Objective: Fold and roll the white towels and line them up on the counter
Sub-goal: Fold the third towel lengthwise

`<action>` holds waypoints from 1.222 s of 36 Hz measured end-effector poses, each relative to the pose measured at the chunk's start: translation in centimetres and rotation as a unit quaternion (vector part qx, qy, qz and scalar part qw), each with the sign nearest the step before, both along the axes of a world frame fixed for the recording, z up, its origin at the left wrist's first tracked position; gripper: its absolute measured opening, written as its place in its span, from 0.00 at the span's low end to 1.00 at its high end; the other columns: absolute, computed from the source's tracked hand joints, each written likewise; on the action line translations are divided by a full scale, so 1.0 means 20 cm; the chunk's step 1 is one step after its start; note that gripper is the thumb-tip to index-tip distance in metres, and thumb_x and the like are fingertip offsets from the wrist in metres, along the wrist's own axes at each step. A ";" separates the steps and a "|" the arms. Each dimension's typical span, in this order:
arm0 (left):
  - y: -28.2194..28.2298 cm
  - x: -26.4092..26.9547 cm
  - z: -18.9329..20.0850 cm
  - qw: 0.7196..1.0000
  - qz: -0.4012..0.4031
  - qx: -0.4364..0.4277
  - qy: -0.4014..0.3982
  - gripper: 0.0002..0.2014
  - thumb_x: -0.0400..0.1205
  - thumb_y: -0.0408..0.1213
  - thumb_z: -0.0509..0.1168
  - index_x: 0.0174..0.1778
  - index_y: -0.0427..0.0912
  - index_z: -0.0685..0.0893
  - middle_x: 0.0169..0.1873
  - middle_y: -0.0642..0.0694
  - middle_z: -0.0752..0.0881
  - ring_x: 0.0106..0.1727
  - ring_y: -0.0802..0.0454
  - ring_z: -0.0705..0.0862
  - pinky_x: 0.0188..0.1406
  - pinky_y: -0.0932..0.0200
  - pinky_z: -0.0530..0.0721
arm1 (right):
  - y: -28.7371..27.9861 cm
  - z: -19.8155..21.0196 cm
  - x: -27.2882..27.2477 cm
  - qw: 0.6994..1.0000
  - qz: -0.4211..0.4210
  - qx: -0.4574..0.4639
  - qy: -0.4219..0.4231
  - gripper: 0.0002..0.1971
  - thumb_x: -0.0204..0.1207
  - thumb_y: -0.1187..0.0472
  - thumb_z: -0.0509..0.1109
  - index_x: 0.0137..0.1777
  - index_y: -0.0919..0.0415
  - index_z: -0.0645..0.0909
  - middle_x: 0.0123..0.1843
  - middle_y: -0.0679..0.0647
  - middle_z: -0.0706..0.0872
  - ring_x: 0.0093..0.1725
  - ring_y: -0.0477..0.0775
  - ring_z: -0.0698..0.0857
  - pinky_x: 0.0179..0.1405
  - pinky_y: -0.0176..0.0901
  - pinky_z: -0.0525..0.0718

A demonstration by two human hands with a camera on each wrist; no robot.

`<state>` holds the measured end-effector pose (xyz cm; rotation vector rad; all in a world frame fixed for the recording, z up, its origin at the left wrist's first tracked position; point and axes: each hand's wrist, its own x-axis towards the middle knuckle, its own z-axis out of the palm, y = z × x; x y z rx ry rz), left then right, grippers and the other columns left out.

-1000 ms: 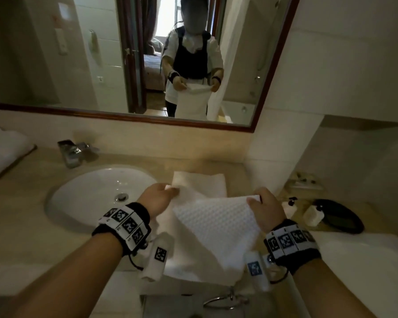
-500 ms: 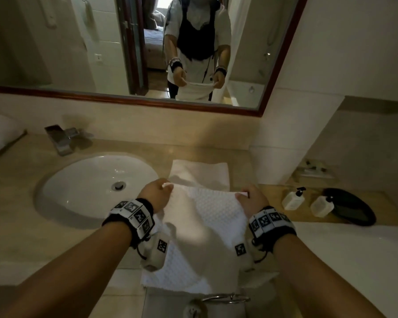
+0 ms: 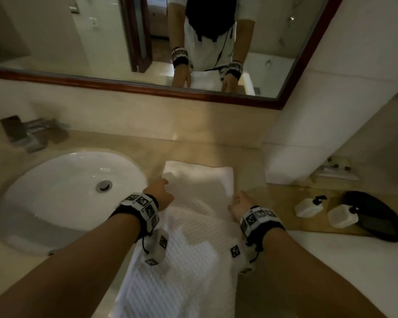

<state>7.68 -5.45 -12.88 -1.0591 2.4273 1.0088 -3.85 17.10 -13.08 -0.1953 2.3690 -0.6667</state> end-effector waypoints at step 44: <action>0.13 -0.27 0.10 0.941 -0.284 -0.164 0.079 0.31 0.76 0.51 0.67 0.75 0.60 0.65 0.79 0.57 0.62 0.84 0.50 0.51 0.79 0.32 0.50 | -0.21 0.27 -0.25 0.961 0.246 -0.125 0.015 0.18 0.66 0.66 0.80 0.30 0.54 0.71 0.43 0.61 0.83 0.46 0.52 0.79 0.37 0.40 0.73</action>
